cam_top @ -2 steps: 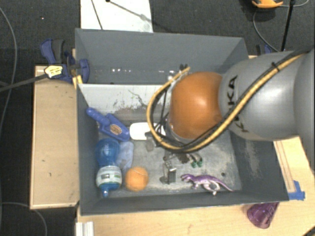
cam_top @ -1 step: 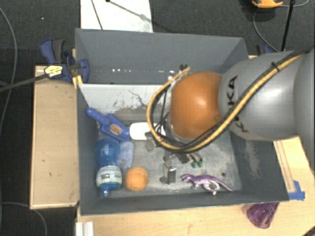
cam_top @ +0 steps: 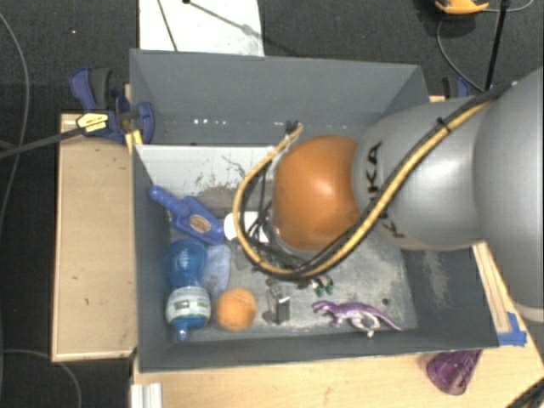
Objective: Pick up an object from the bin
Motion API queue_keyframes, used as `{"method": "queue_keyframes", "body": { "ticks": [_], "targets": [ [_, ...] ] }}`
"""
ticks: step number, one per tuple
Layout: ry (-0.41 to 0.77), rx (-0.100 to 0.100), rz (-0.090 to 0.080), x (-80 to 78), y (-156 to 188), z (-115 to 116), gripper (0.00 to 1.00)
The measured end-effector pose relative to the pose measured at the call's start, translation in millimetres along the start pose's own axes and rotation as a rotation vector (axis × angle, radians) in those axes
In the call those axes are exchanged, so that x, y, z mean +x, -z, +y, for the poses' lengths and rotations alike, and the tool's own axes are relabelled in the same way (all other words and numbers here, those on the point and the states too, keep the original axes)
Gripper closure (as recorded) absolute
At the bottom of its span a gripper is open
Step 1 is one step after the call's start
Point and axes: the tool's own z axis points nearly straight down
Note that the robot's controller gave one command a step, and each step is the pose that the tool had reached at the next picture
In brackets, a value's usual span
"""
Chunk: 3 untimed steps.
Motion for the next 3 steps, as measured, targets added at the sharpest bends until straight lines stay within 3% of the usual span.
{"method": "queue_keyframes", "body": {
  "ticks": [1,2,3],
  "targets": [
    [0.254,-0.005,0.001,-6.2,-48.9,24.0,0.00],
    [0.309,0.001,0.002,-22.0,-70.9,27.6,1.00],
    [0.308,0.001,0.001,-22.1,-70.8,27.7,1.00]
  ]
}}
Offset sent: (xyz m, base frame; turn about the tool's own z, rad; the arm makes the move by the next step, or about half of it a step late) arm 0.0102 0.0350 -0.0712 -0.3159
